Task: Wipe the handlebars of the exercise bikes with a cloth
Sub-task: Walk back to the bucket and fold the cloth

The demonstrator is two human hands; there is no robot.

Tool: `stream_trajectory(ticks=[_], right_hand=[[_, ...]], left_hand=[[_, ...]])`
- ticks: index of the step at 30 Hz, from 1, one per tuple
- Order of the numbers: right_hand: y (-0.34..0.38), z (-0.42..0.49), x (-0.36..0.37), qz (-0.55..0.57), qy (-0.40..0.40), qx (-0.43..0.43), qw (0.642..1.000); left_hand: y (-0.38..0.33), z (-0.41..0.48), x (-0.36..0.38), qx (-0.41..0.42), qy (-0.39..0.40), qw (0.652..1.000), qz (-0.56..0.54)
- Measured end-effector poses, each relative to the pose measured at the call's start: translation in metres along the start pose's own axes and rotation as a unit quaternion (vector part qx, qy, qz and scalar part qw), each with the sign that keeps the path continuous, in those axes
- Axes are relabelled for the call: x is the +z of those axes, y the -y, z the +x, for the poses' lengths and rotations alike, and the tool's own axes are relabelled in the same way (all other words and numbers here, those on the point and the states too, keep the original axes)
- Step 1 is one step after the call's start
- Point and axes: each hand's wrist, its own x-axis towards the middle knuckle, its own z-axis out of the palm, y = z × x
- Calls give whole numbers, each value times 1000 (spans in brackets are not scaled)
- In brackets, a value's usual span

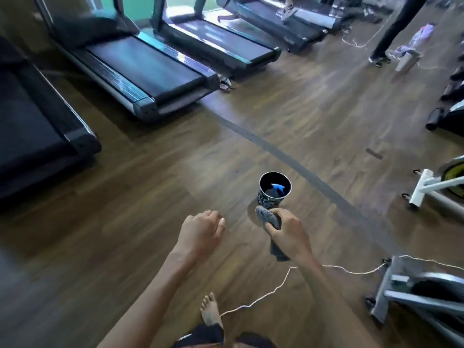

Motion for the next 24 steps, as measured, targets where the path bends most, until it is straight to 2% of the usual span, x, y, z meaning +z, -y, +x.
stream_trajectory(ticks=[9, 16, 24], right_hand=[[45, 210, 6, 28, -22, -9, 999], [51, 409, 6, 41, -56, 9, 998], [53, 575, -29, 63, -116, 80, 988]], left_hand=[[41, 215, -54, 18, 2, 1000, 16], [49, 428, -83, 50, -8, 998, 34], [8, 632, -111, 160, 19, 986, 39]])
